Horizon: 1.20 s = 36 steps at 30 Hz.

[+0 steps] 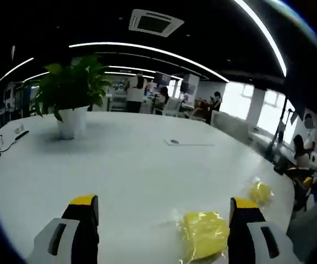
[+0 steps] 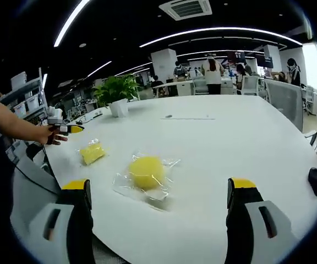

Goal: Compare the silicone blocks by pressing each to a similar depth, holding the contact briefly, and releasing to observe deformation and rebound differences across the visible hardness samples.

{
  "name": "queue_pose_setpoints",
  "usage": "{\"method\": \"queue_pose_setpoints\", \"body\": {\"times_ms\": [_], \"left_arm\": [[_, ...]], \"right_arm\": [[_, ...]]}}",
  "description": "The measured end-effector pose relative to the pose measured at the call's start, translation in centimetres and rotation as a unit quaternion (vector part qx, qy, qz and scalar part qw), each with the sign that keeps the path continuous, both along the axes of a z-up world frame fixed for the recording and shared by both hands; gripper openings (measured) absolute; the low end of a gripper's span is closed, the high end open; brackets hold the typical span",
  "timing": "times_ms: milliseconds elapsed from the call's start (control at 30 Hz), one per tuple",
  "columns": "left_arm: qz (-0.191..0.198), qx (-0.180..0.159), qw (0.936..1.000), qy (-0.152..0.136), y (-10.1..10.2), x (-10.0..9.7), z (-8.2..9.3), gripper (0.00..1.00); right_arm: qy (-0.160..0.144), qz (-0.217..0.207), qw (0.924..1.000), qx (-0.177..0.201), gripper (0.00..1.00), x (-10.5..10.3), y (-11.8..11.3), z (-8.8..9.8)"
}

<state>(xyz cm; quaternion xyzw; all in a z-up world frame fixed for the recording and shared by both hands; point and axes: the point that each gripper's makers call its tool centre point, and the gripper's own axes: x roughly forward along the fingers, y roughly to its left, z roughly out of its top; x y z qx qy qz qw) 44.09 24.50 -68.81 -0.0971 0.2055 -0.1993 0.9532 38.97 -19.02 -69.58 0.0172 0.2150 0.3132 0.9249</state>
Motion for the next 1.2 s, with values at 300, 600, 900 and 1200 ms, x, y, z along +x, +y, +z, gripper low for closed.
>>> {"method": "queue_pose_setpoints", "body": {"times_ms": [300, 600, 900, 1200], "left_arm": [[-0.009, 0.077, 0.9969, -0.014, 0.3, -7.4, 1.2, 1.00], [0.001, 0.047, 0.9987, -0.020, 0.2, -10.2, 1.8, 1.00], [-0.010, 0.039, 0.9990, -0.020, -1.0, -9.0, 2.8, 1.00], [-0.074, -0.002, 0.9971, -0.018, -6.0, -7.1, 4.8, 1.00]], "right_arm": [[0.002, 0.019, 0.9998, -0.005, 0.96, 0.3, 0.7, 0.5], [-0.003, 0.020, 0.9997, -0.014, 0.96, -0.5, 0.3, 0.4], [0.000, 0.002, 1.0000, -0.001, 0.96, -0.4, -0.3, 0.6], [0.000, 0.003, 1.0000, 0.000, 0.96, -0.7, 0.1, 0.6]]}}
